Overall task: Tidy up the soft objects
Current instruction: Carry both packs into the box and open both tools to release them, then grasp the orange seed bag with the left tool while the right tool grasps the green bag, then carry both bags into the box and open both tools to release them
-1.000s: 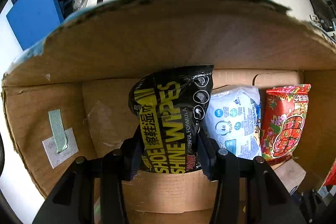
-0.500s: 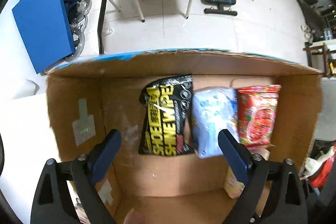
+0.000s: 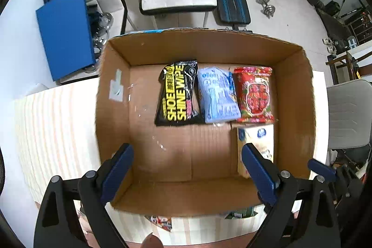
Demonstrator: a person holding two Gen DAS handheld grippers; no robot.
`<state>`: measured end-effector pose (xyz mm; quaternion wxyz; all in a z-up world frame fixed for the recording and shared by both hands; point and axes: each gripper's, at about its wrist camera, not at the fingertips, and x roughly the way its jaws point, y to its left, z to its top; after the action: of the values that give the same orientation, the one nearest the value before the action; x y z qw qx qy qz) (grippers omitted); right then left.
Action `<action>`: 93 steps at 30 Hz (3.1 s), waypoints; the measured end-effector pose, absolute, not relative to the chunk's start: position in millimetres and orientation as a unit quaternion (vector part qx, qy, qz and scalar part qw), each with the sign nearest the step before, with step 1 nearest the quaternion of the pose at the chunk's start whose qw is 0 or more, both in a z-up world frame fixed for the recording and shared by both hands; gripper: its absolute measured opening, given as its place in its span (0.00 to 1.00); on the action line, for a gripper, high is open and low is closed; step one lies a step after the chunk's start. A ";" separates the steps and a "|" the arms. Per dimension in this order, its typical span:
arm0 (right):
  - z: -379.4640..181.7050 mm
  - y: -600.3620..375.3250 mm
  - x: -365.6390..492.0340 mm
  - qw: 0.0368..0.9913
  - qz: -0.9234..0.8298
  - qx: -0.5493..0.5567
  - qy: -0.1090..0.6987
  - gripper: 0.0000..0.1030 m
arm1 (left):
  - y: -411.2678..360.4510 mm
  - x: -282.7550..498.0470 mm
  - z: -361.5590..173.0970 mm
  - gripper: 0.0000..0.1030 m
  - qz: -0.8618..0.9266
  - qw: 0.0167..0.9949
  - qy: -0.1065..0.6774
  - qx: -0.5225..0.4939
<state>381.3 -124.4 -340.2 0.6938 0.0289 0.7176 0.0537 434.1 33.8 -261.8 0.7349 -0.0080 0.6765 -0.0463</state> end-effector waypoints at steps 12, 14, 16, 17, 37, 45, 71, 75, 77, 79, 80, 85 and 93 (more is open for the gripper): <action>-270.8 -144.0 288.7 0.744 0.090 0.054 0.660 1.00 | 94.0 320.6 -213.1 0.92 -0.013 0.800 0.600 -0.005; -283.2 -143.3 267.7 0.739 0.085 0.054 0.666 1.00 | 107.0 302.2 -233.7 0.92 -0.009 0.789 0.614 0.000; -305.5 -139.8 255.5 0.727 0.078 0.050 0.681 0.99 | 116.8 294.7 -260.8 0.75 -0.011 0.769 0.639 -0.011; -324.2 -139.0 249.9 0.714 0.070 0.057 0.694 0.96 | 122.9 292.0 -284.4 0.57 -0.014 0.748 0.663 -0.025; -453.1 -136.8 211.9 0.638 -0.004 0.038 0.769 0.43 | 89.9 292.1 -428.1 0.49 -0.069 0.656 0.750 -0.049; -457.9 -142.0 161.4 0.614 0.008 0.046 0.788 0.43 | 92.3 256.2 -422.2 0.41 -0.057 0.658 0.748 -0.061; -352.0 -100.4 157.3 0.667 0.101 0.104 0.731 0.35 | 74.7 211.5 -297.9 0.35 -0.099 0.711 0.687 -0.115; -296.3 -92.3 187.6 0.694 0.135 0.122 0.696 0.35 | 70.7 247.8 -247.8 0.35 -0.119 0.733 0.661 -0.112; -279.0 -90.6 204.9 0.703 0.141 0.124 0.686 0.35 | 68.4 277.8 -231.6 0.35 -0.116 0.746 0.649 -0.093; -269.7 -89.0 230.4 0.710 0.141 0.129 0.678 0.35 | 67.1 303.6 -223.8 0.35 -0.107 0.756 0.642 -0.073; -269.9 -84.8 245.3 0.711 0.139 0.129 0.677 0.35 | 69.7 323.1 -225.5 0.35 -0.100 0.757 0.642 -0.065; -298.4 -84.7 315.5 0.703 0.123 0.129 0.689 0.35 | 82.2 403.0 -257.8 0.35 -0.076 0.733 0.673 -0.058; -359.6 -81.3 370.8 0.667 0.093 0.134 0.727 0.35 | 87.3 476.1 -298.4 0.35 -0.049 0.695 0.716 -0.048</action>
<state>370.8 -81.3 -359.6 0.6674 0.1337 0.7266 0.0933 476.1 87.3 -298.4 0.6949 -0.0481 0.7158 -0.0494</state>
